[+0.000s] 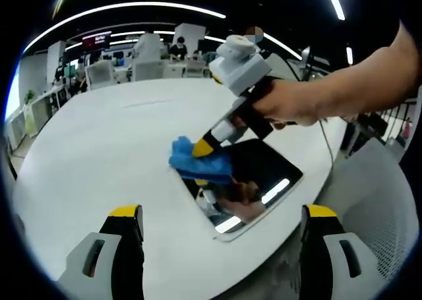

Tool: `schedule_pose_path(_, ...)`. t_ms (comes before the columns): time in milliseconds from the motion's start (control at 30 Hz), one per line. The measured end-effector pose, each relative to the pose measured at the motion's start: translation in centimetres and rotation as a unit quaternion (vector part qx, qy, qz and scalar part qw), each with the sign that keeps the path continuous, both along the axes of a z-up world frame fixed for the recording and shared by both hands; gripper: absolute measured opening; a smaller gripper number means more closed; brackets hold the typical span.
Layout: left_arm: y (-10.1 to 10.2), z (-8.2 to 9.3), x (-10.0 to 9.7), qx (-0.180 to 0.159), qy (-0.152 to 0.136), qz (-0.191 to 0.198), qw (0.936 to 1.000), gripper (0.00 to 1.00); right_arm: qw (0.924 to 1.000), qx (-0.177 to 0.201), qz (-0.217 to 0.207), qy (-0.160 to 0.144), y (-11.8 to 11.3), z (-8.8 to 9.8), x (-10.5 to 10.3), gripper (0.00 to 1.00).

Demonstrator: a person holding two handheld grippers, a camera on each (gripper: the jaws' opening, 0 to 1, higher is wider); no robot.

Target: Wipe the mirror surface with the cleaning cloth until all visible marks leave the cleaned area.

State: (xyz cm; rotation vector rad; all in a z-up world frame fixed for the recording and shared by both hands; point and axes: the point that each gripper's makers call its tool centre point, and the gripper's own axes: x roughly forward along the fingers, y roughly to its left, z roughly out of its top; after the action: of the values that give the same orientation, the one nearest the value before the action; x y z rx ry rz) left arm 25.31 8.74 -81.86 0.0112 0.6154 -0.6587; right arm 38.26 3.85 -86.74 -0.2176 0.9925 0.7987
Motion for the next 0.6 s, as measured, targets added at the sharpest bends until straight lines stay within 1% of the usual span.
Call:
schedule_pose_path(267, -0.2, 0.0, -0.1, 0.003, 0.001, -0.006, 1.0, 1.0, 0.9999, -0.006, -0.009, 0.0, -1.8, 0.0, 0.2, 0.0)
schedule_pose_path(433, -0.1, 0.0, -0.1, 0.003, 0.001, -0.004, 1.0, 1.0, 0.9999, -0.006, -0.009, -0.005, -1.7, 0.0, 0.1, 0.0)
schedule_pose_path(500, 0.0, 0.0, 0.0, 0.001, 0.001, -0.001, 1.0, 1.0, 0.9998, 0.001, -0.016, -0.008, -1.7, -0.1, 0.1, 0.0)
schedule_pose_path(600, -0.1, 0.2, 0.0, 0.004, -0.007, -0.005, 1.0, 1.0, 0.9997, 0.0, -0.023, -0.01, -1.6, 0.0, -0.1, 0.0)
